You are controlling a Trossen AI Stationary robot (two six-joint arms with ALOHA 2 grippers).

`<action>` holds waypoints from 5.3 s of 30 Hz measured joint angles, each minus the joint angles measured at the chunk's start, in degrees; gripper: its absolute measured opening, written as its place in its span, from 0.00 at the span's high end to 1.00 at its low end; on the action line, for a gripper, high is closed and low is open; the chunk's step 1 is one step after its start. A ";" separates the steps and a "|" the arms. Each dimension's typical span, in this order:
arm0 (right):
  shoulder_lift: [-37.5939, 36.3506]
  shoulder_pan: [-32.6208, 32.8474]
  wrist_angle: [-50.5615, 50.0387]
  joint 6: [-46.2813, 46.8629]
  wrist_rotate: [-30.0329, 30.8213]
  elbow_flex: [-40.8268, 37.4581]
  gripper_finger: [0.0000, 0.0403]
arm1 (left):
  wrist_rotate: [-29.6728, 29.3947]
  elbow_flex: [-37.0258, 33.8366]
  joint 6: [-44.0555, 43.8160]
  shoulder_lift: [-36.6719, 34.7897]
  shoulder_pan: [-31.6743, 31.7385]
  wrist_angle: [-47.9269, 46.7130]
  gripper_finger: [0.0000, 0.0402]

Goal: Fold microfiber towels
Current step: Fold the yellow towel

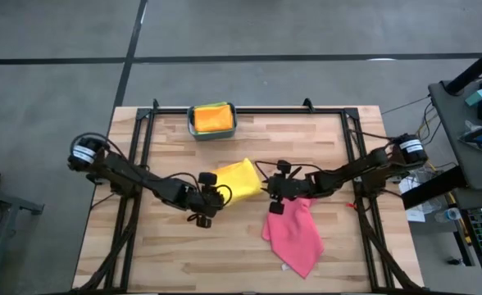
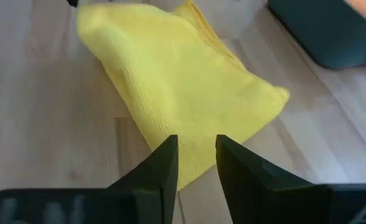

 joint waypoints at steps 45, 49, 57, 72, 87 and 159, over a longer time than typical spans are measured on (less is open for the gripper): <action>-4.13 -1.18 -0.92 -1.21 0.42 0.04 0.77 | -6.51 -5.83 15.33 1.05 7.84 3.32 0.94; -4.13 -1.18 -0.95 -0.93 0.42 0.04 0.77 | -11.19 -5.02 19.24 0.44 7.82 2.89 0.99; -4.13 -1.18 -0.92 -0.96 0.42 0.04 0.77 | -17.41 -5.25 26.10 -0.79 7.91 1.18 1.00; -4.13 -1.29 -0.86 -1.43 0.42 0.04 0.77 | -17.80 -6.47 19.95 0.08 7.93 0.81 0.96; -4.13 -1.29 -0.86 -0.90 0.37 0.04 0.77 | -17.75 -2.26 15.84 -1.91 7.30 -7.06 0.59; 10.01 -2.17 13.13 -4.94 -5.27 0.11 0.66 | -15.87 -12.44 -30.64 4.80 -4.95 23.10 0.99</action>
